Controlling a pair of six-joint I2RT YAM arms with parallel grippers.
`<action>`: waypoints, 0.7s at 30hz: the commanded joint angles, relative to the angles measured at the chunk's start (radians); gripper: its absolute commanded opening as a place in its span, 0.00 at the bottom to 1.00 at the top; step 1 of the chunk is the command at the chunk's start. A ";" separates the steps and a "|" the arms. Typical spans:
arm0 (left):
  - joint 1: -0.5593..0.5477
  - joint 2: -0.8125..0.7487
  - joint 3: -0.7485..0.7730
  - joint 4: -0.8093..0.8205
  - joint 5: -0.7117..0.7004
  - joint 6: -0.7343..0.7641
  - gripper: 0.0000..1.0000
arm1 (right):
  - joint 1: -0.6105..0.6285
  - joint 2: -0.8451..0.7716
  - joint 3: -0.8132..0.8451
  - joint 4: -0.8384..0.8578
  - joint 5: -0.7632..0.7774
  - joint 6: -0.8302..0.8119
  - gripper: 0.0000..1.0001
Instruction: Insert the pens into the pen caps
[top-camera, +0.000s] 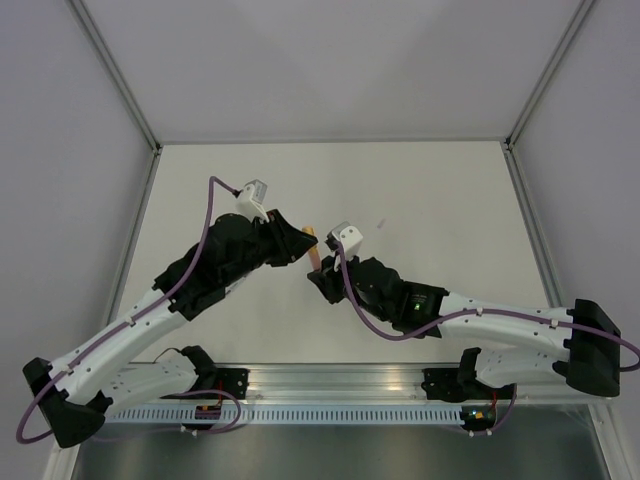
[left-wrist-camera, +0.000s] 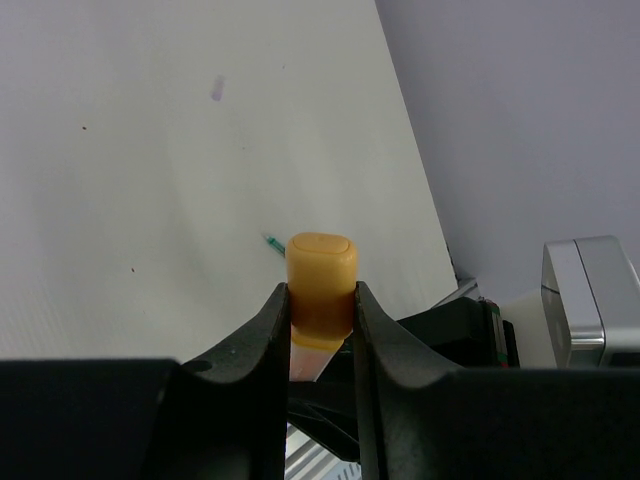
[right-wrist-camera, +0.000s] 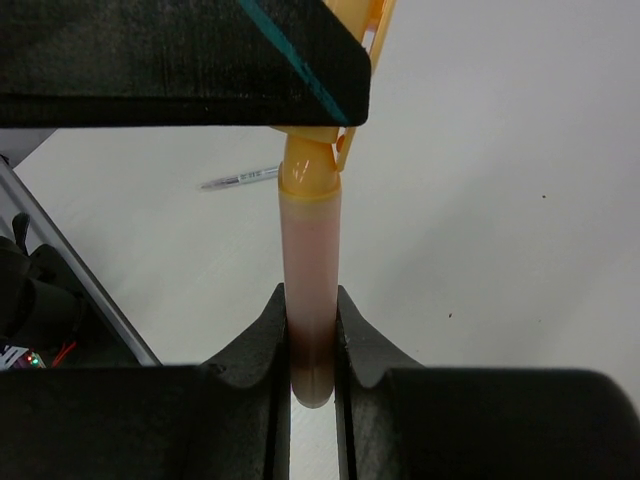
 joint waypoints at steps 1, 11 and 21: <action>-0.005 -0.036 -0.018 0.016 0.014 0.051 0.02 | 0.002 -0.008 0.059 0.042 0.083 0.013 0.00; -0.005 -0.021 -0.069 0.016 0.001 0.072 0.02 | 0.001 0.028 0.141 0.027 0.139 -0.001 0.00; -0.010 -0.014 -0.061 -0.041 -0.078 0.055 0.02 | 0.001 0.063 0.200 0.009 0.223 -0.030 0.00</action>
